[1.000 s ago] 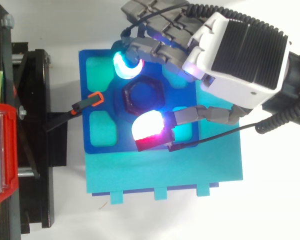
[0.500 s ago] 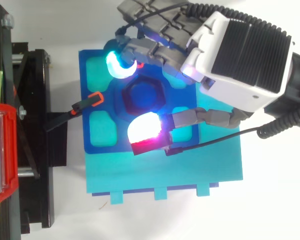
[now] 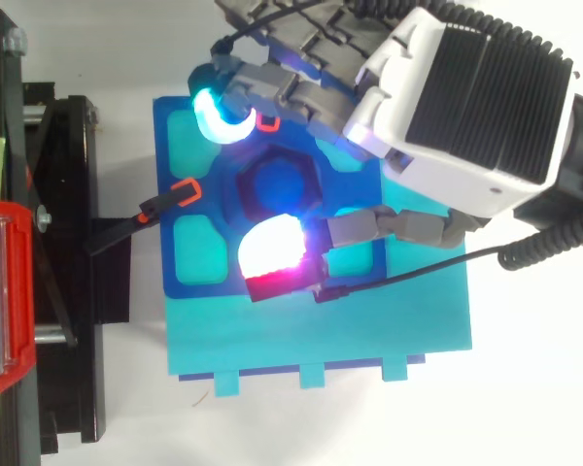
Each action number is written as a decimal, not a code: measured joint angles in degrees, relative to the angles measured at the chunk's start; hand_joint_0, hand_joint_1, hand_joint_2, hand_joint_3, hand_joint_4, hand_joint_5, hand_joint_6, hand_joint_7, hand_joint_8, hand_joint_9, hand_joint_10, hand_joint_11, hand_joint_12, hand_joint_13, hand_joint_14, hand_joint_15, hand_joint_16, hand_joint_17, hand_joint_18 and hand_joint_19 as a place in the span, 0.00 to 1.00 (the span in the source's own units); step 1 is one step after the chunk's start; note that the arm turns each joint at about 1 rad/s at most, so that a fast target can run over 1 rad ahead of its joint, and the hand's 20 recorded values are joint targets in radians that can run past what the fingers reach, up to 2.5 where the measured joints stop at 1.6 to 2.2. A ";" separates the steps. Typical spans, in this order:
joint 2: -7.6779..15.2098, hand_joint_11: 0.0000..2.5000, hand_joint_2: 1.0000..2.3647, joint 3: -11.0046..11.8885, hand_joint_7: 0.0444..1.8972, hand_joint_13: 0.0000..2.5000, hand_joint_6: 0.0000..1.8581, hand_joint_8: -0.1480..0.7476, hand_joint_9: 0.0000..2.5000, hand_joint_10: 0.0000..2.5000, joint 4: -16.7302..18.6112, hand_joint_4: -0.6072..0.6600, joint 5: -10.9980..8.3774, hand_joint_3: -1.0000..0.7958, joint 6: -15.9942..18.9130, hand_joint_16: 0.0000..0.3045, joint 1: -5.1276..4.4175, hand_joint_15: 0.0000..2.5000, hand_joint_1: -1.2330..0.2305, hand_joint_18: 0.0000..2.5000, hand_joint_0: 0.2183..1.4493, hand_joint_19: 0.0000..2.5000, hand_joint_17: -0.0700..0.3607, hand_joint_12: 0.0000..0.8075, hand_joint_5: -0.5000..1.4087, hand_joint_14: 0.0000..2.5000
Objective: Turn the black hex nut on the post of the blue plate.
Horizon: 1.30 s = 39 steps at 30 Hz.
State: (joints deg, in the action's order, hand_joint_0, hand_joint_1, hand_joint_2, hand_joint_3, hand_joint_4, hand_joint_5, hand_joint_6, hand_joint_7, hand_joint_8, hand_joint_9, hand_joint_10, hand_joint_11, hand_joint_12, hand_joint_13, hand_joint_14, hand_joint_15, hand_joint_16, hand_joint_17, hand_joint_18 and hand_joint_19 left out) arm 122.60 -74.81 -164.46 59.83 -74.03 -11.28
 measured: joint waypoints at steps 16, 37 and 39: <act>0.00 0.00 0.00 0.03 0.47 0.07 0.27 0.45 0.06 0.00 3.64 0.67 3.85 0.28 0.89 0.20 -1.58 0.02 0.57 0.06 0.13 0.08 0.48 0.49 0.14 0.00; 0.01 0.01 0.00 0.02 0.50 0.08 0.27 0.45 0.08 0.00 -2.85 0.70 7.71 0.28 1.35 0.19 -0.49 0.01 0.60 0.07 0.14 0.07 0.47 0.49 0.16 0.00; 0.00 0.01 0.00 0.02 0.50 0.08 0.27 0.46 0.08 0.00 -3.00 0.71 7.82 0.28 1.35 0.19 -0.28 0.01 0.60 0.07 0.14 0.07 0.47 0.49 0.16 0.00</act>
State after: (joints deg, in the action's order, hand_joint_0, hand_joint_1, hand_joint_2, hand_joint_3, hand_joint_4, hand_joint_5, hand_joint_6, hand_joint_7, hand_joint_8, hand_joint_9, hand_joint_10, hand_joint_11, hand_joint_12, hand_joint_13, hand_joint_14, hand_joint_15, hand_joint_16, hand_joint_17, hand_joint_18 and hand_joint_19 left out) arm 122.60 -74.79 -167.45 67.66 -72.69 -11.55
